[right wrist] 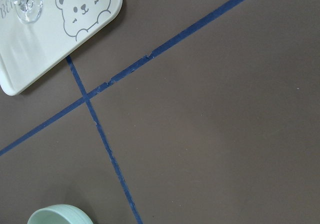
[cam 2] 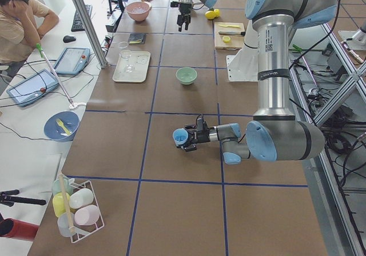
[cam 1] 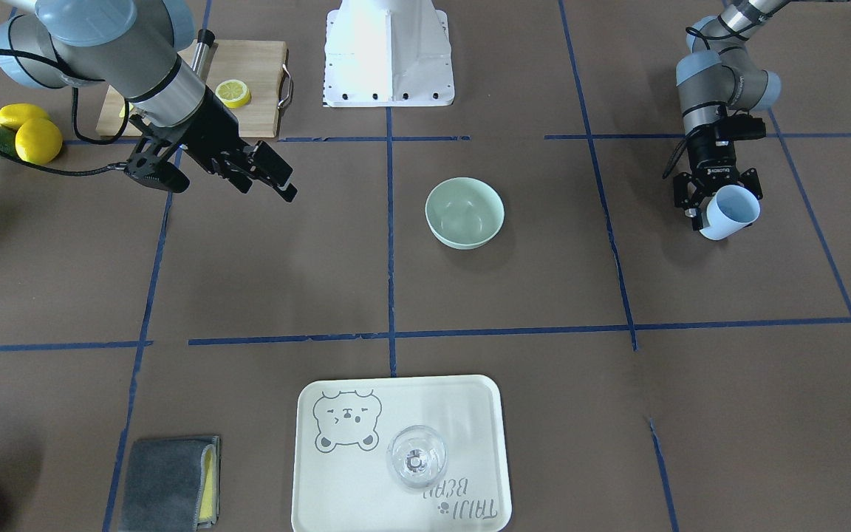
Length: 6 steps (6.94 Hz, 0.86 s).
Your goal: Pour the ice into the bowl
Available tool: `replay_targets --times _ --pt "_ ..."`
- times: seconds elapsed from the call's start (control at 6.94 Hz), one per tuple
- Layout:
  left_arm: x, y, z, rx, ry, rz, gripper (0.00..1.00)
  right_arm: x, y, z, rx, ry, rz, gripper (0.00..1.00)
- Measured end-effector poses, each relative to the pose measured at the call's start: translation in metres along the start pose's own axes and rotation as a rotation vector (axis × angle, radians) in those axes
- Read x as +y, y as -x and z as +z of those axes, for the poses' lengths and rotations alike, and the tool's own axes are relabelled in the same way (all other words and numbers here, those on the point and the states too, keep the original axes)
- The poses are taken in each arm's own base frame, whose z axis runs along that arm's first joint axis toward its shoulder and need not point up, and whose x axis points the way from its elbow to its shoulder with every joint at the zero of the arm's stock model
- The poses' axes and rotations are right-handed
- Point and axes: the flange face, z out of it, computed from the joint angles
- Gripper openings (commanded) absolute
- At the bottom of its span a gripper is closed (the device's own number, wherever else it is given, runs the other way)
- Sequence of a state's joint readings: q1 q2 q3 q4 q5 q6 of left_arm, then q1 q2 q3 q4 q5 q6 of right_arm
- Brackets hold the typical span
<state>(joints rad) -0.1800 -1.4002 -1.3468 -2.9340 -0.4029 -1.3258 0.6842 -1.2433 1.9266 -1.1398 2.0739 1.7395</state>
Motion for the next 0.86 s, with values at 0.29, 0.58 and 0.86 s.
replay_targets --times 0.29,0.58,0.86 --pt "-0.005 0.002 0.008 -0.008 0.014 0.048 0.00 0.001 0.001 -0.001 -0.002 0.000 -0.001 1.00" --pt "-0.027 -0.042 0.010 0.091 0.038 0.073 0.00 0.003 0.001 -0.006 -0.010 0.000 -0.005 1.00" --pt "-0.062 -0.138 0.006 0.270 0.001 0.160 0.00 0.004 -0.002 -0.009 -0.011 0.001 -0.005 1.00"
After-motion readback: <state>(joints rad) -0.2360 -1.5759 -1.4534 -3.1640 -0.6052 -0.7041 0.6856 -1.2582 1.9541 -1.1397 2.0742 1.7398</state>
